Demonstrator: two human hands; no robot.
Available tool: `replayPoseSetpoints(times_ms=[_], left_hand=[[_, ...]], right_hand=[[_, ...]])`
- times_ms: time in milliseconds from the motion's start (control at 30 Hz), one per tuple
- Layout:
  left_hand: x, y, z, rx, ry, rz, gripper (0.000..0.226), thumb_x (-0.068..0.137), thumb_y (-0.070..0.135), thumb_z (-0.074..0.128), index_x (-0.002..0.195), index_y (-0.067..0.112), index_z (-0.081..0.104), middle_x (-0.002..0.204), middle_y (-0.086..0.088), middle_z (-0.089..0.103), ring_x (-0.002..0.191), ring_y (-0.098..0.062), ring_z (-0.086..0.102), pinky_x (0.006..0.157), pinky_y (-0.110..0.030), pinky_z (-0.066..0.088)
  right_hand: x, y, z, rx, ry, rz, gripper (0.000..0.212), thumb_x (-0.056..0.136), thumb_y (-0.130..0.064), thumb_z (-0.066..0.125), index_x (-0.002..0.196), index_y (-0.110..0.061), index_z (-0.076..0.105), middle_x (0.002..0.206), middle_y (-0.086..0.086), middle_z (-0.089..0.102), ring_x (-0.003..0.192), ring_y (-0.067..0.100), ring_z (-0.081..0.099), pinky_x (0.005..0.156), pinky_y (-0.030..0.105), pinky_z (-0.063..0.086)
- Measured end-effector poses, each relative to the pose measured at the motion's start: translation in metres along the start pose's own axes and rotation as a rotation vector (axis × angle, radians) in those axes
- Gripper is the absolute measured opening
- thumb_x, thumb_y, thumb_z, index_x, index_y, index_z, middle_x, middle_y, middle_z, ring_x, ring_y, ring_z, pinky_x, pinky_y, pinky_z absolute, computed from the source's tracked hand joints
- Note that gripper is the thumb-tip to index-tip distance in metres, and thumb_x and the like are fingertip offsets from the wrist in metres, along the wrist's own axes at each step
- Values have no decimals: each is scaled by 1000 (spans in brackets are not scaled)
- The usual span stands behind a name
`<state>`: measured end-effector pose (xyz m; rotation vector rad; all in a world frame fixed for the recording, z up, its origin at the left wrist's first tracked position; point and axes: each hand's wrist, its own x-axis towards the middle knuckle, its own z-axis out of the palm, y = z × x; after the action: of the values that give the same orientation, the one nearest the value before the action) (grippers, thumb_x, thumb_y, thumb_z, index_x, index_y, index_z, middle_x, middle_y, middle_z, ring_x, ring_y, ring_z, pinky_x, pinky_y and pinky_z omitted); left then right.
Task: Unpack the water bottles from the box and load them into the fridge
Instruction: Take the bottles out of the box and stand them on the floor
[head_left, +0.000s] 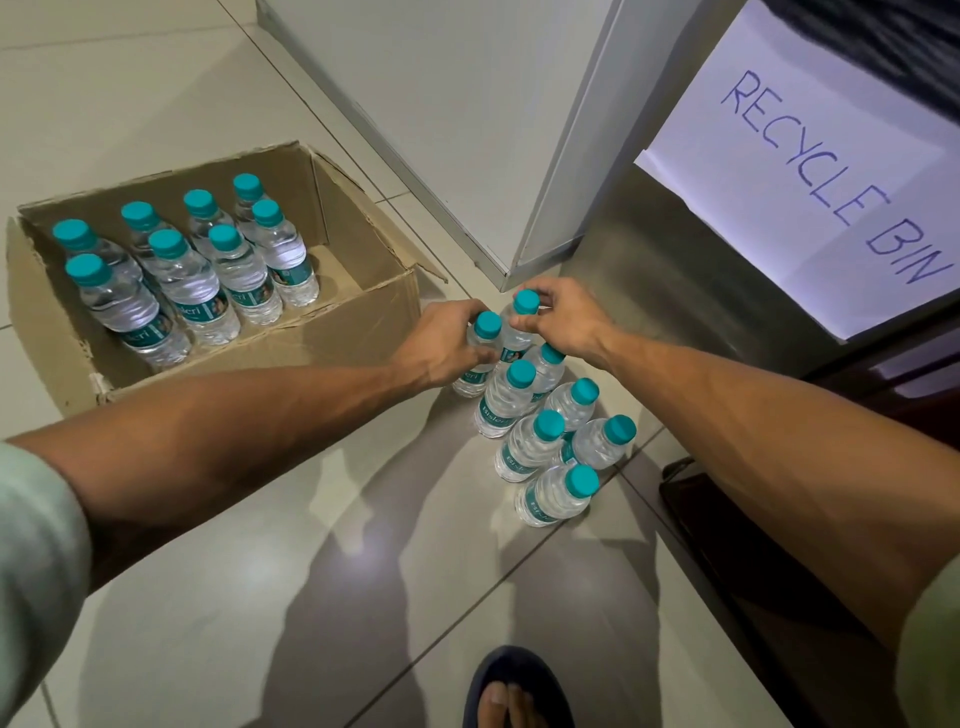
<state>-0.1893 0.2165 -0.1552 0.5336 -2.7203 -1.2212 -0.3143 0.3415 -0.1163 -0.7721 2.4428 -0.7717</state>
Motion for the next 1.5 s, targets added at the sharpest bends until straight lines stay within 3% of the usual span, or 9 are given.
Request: replayPoseSetpoints(times_ms=[233, 667, 833, 1000, 1100, 1200, 1333, 1500], left_hand=[[2, -2, 4, -24, 10, -19, 49, 80, 25, 80, 124, 12, 62, 122, -5, 66, 100, -12, 56, 87, -25, 47], [-1, 10, -1, -23, -61, -49, 55, 85, 26, 75, 134, 10, 53, 132, -8, 60, 116, -22, 58, 96, -28, 46], [-2, 16, -8, -1, -125, -72, 63, 82, 10, 74, 138, 10, 46, 136, -9, 56, 121, -23, 55, 99, -29, 45], [-5, 20, -27, 2, -164, -8, 73, 80, -4, 66, 145, 13, 39, 147, -8, 47, 134, -23, 46, 107, -35, 45], [-10, 20, -43, -3, -104, 43, 70, 80, -8, 64, 143, 13, 43, 143, -8, 50, 130, -21, 48, 102, -33, 49], [-17, 15, -63, 59, -18, 99, 62, 83, -9, 57, 140, 12, 47, 138, -7, 54, 122, -17, 52, 96, -25, 47], [-27, 3, -100, 67, 130, 116, 49, 89, -4, 52, 136, 11, 53, 132, -7, 58, 116, -15, 56, 101, -29, 48], [-40, -18, -144, 99, 224, 93, 46, 90, -3, 51, 134, 11, 54, 130, -6, 59, 116, -15, 56, 101, -27, 46]], right_hand=[[4, 4, 0, 9, -1, 16, 43, 91, -19, 72, 133, -13, 61, 131, 2, 64, 121, 20, 61, 103, 41, 52], [7, 0, -4, -13, -82, 33, 41, 91, -14, 71, 130, -21, 63, 130, 1, 61, 115, 18, 60, 98, 35, 54], [3, -15, -7, 24, -110, 28, 43, 95, -12, 61, 136, -22, 58, 140, 0, 56, 128, 18, 53, 103, 35, 49], [-3, -31, -11, 18, -68, 10, 39, 105, -15, 35, 137, -22, 57, 150, 2, 49, 140, 20, 43, 118, 43, 37], [-5, -42, -11, -8, -10, -20, 40, 107, -17, 31, 138, -21, 56, 151, 2, 48, 139, 20, 43, 118, 40, 34], [-6, -54, -9, -15, 82, -61, 40, 106, -15, 32, 139, -19, 55, 150, 2, 49, 128, 17, 50, 110, 30, 37], [-7, -77, -1, -44, 149, -119, 39, 105, -18, 37, 141, -23, 52, 151, 2, 47, 140, 21, 41, 116, 41, 34], [-12, -116, 12, -18, 139, -236, 39, 105, -22, 39, 143, -22, 50, 150, 1, 48, 138, 20, 43, 112, 35, 35]])
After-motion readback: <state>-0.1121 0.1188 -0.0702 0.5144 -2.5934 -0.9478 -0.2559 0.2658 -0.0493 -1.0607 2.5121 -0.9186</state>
